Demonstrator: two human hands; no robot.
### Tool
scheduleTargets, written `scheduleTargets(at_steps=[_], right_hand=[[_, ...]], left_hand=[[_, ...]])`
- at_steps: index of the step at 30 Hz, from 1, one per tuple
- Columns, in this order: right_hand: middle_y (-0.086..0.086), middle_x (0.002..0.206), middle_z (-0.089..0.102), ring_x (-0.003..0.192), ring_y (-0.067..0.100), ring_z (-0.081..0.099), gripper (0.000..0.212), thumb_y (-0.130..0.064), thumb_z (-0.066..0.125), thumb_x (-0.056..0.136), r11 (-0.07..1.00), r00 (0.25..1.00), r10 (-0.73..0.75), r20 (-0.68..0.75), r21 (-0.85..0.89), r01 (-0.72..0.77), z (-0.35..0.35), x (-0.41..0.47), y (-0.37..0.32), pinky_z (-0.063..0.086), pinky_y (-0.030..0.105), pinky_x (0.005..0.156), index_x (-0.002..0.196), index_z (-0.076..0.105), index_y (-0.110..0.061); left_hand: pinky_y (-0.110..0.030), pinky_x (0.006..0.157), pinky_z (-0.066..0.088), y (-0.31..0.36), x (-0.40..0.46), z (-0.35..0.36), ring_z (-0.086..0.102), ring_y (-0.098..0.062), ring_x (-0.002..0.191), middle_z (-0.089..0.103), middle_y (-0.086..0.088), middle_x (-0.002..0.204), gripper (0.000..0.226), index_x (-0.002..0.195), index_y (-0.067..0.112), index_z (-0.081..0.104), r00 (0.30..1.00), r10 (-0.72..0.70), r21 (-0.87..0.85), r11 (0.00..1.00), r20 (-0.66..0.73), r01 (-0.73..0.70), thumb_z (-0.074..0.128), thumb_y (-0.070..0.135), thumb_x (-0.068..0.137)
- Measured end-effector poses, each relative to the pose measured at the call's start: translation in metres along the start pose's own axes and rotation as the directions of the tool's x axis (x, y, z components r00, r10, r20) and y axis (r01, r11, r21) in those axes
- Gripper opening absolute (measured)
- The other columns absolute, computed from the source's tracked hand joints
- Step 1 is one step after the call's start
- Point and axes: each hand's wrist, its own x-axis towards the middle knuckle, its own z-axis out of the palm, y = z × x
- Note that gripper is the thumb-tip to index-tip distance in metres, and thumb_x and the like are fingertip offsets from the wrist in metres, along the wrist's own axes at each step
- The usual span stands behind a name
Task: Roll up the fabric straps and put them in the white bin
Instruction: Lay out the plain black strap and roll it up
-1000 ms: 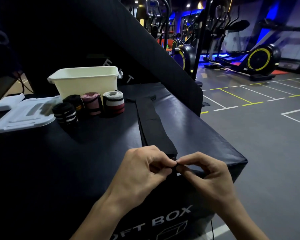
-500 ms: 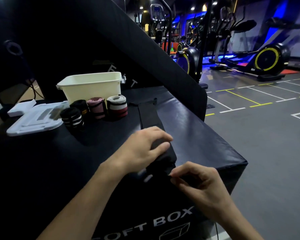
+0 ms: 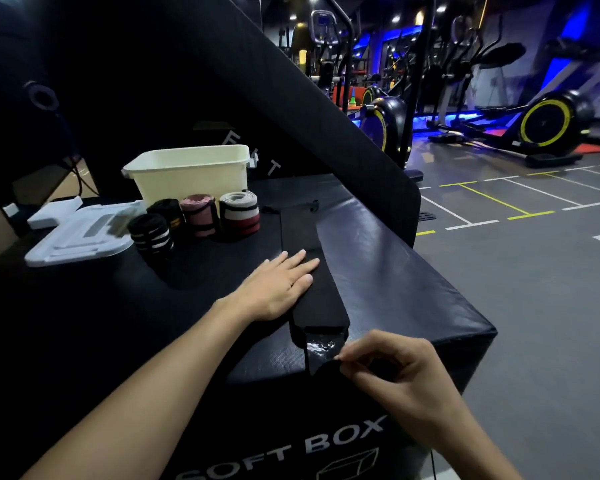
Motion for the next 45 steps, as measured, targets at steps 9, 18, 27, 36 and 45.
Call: scheduleTargets(at_steps=[9, 18, 27, 36, 45], right_hand=[[-0.001, 0.085, 0.078, 0.078, 0.015, 0.074, 0.022, 0.001, 0.081, 0.08, 1.0, 1.0, 0.009, 0.003, -0.016, -0.009, 0.004, 0.004, -0.001, 0.058, 0.028, 0.074, 0.085, 0.078, -0.02], [-0.003, 0.086, 0.077, 0.078, 0.014, 0.074, 0.02, -0.002, 0.081, 0.082, 0.999, 1.0, -0.017, 0.023, -0.045, 0.018, 0.004, 0.004, -0.002, 0.055, 0.024, 0.073, 0.086, 0.077, -0.021], [-0.005, 0.088, 0.077, 0.08, 0.013, 0.075, 0.019, -0.003, 0.08, 0.084, 0.996, 0.997, -0.059, 0.049, -0.059, 0.062, 0.001, 0.003, 0.0, 0.057, 0.025, 0.074, 0.088, 0.077, -0.021], [-0.01, 0.086, 0.076, 0.074, 0.011, 0.073, 0.017, -0.005, 0.079, 0.086, 0.977, 0.993, -0.122, -0.005, -0.179, 0.119, -0.001, 0.01, 0.006, 0.059, 0.035, 0.066, 0.089, 0.075, -0.021], [-0.008, 0.081, 0.076, 0.075, 0.007, 0.074, 0.015, -0.005, 0.08, 0.085, 0.988, 0.991, -0.034, -0.126, -0.151, 0.015, 0.006, 0.034, 0.024, 0.059, 0.041, 0.07, 0.087, 0.077, -0.019]], left_hand=[[-0.045, 0.125, 0.022, -0.006, 0.039, -0.016, 0.022, -0.027, 0.156, 0.019, 0.008, 0.17, 0.051, 0.162, 0.026, 0.026, 0.996, -0.094, 0.046, 0.995, 0.011, 0.093, 0.029, 0.037, 0.112], [-0.044, 0.117, 0.036, -0.015, 0.05, -0.018, 0.042, -0.034, 0.141, 0.048, -0.008, 0.152, 0.062, 0.149, 0.02, 0.049, 0.944, -0.277, -0.122, 0.958, -0.182, 0.258, 0.065, 0.047, 0.096], [-0.031, 0.068, 0.054, -0.01, 0.062, -0.045, 0.067, -0.025, 0.076, 0.071, -0.008, 0.085, 0.059, 0.09, 0.002, 0.069, 0.849, -0.526, -0.226, 0.823, 0.042, 0.521, 0.086, 0.056, 0.074], [-0.027, 0.061, 0.055, -0.011, 0.069, -0.046, 0.063, -0.021, 0.054, 0.064, 0.0, 0.052, 0.04, 0.057, 0.013, 0.066, 0.859, -0.51, -0.408, 0.796, -0.053, 0.447, 0.08, 0.039, 0.085], [-0.034, 0.081, 0.06, -0.019, 0.066, -0.028, 0.075, -0.023, 0.085, 0.079, -0.001, 0.084, 0.017, 0.087, 0.015, 0.075, 0.813, -0.536, -0.434, 0.803, -0.227, 0.409, 0.072, 0.032, 0.086]])
